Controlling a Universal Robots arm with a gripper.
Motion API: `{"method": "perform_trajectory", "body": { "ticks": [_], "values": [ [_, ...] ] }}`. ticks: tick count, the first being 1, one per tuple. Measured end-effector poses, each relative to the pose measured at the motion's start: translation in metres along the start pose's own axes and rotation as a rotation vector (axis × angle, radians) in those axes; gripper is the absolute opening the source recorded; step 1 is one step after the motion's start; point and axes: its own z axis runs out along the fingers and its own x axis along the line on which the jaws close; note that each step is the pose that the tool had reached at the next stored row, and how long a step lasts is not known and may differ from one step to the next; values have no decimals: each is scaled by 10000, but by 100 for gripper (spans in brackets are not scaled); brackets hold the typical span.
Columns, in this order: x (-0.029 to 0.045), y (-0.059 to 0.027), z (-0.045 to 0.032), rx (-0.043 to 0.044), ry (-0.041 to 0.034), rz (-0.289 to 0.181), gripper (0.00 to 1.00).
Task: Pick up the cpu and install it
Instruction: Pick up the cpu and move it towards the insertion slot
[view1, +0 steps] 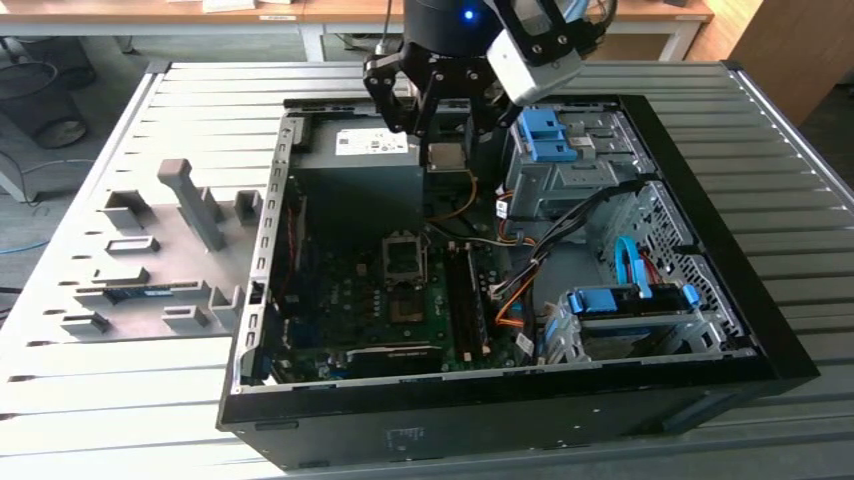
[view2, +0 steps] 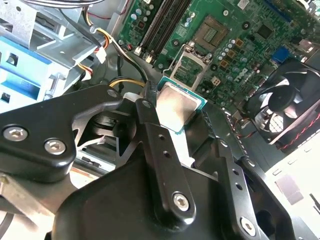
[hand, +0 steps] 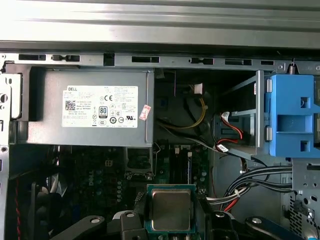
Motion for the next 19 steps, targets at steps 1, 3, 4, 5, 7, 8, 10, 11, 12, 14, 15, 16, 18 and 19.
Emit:
{"method": "perform_trajectory", "body": {
  "ticks": [1,3,4,5,7,8,10,11,12,14,15,16,18,19],
  "values": [
    [0,-5,1,-1,0,0,47],
    [0,-15,1,1,0,0,47],
    [0,-21,2,0,1,0,47],
    [1,-26,3,-1,0,1,47],
    [1,-37,4,0,0,0,47],
    [1,-42,4,0,0,0,47],
    [1,-55,6,0,0,0,47],
    [1,-61,7,0,0,0,47],
    [1,-67,8,-1,0,0,47],
    [1,-78,10,-1,0,0,47],
    [1,-83,11,0,0,0,47],
    [2,-94,15,-1,0,0,47],
    [1,-103,22,-2,0,0,47],
    [1,-111,25,-7,-1,0,47]
  ]
}}
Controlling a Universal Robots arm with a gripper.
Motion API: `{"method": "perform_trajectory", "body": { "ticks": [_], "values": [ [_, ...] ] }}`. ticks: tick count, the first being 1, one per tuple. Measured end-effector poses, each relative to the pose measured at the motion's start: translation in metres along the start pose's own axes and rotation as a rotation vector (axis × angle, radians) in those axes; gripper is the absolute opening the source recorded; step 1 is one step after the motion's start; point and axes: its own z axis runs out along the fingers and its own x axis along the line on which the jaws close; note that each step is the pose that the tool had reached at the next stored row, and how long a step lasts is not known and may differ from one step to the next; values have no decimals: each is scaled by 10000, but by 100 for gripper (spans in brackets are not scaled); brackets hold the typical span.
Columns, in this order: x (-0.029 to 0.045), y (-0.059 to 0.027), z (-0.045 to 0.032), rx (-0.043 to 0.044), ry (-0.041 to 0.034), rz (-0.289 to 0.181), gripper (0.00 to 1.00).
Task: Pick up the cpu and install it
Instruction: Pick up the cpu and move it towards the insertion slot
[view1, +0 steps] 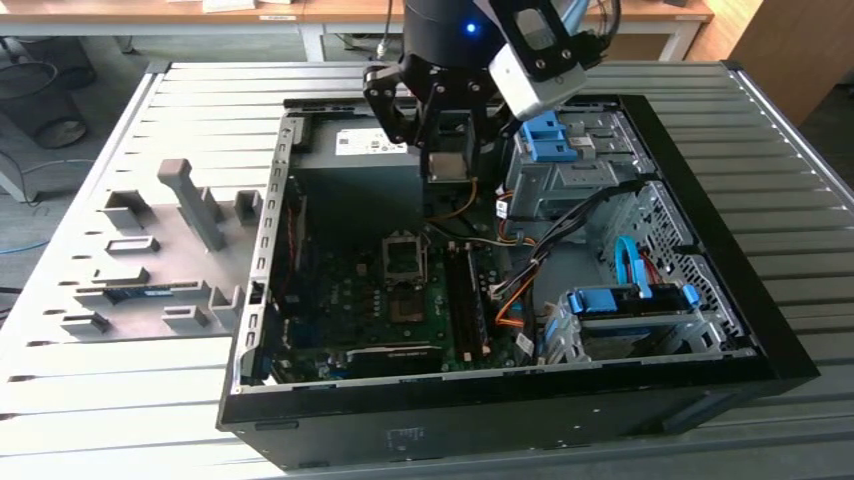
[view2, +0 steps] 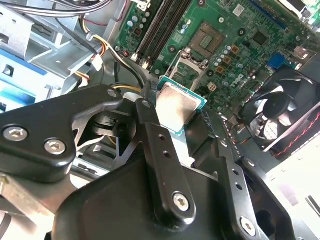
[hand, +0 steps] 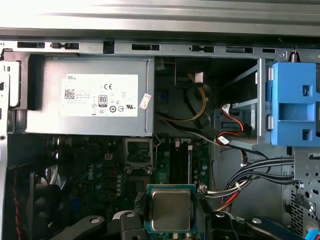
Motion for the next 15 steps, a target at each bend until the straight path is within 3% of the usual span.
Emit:
{"method": "perform_trajectory", "body": {
  "ticks": [7,15],
  "values": [
    [11,-61,80,-8,0,2,47],
    [94,-151,179,-48,0,0,47]
  ]
}}
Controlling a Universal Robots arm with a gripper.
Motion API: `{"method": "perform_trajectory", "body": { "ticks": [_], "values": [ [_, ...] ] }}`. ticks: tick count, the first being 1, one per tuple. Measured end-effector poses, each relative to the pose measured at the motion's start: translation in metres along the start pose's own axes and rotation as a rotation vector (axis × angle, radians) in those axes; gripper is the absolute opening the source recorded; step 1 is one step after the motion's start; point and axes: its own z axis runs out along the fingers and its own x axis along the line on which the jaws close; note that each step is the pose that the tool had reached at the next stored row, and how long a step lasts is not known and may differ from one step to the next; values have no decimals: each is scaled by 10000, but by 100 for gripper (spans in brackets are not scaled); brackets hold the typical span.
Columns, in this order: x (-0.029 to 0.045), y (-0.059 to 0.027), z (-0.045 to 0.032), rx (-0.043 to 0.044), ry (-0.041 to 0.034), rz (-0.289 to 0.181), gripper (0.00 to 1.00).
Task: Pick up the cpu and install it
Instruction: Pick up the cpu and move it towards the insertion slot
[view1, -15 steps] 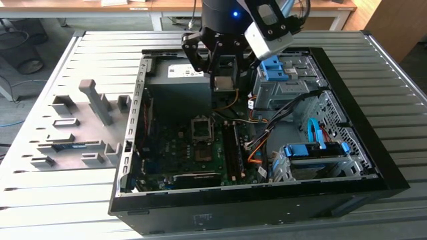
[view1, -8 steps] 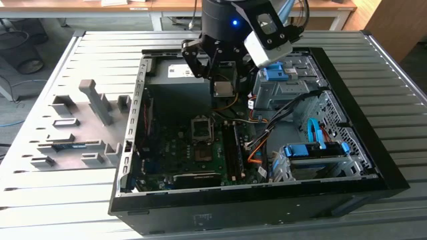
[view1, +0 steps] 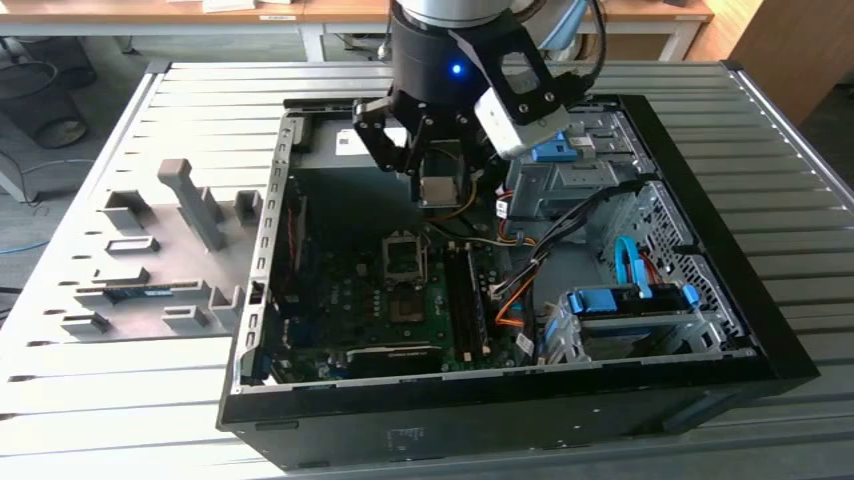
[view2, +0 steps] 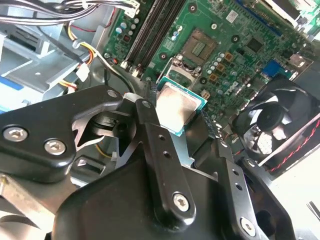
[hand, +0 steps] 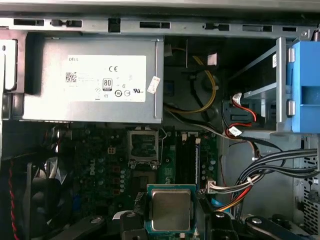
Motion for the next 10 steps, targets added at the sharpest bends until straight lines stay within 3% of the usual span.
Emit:
{"method": "perform_trajectory", "body": {
  "ticks": [10],
  "values": [
    [33,-116,64,1,0,1,47]
  ]
}}
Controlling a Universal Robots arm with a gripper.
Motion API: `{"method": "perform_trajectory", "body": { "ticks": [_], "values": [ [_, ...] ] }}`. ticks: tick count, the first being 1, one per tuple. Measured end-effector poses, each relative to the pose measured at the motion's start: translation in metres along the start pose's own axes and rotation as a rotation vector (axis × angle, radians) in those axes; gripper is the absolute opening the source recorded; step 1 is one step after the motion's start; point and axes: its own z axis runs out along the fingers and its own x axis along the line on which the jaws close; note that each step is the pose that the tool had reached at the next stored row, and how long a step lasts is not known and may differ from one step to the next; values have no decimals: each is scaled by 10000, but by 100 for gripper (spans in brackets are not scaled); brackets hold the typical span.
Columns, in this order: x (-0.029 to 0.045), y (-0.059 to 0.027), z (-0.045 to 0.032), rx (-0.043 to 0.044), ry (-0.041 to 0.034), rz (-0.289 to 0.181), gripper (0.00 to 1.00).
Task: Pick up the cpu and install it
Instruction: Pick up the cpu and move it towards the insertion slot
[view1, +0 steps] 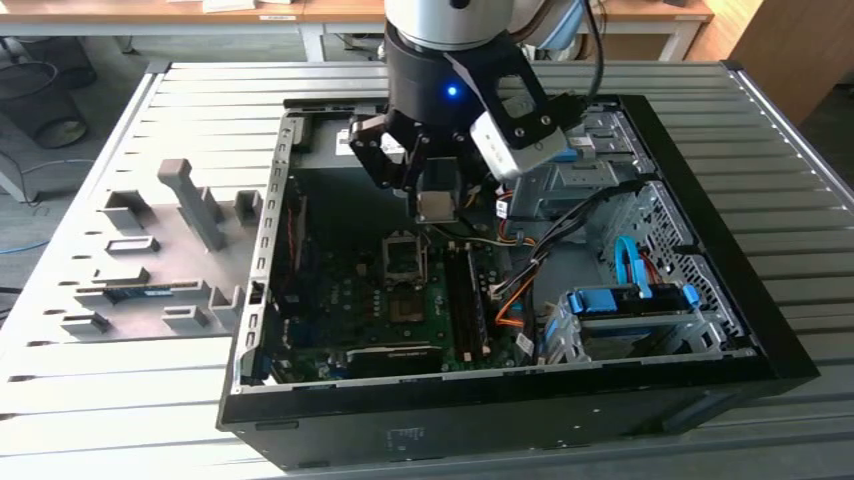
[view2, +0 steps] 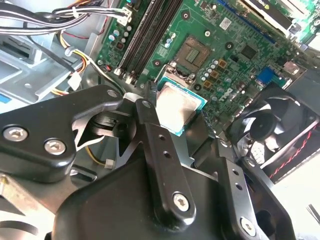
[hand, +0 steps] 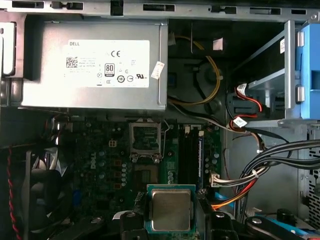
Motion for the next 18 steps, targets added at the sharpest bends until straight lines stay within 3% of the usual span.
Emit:
{"method": "perform_trajectory", "body": {
  "ticks": [18],
  "values": [
    [18,-139,130,1,1,0,47]
  ]
}}
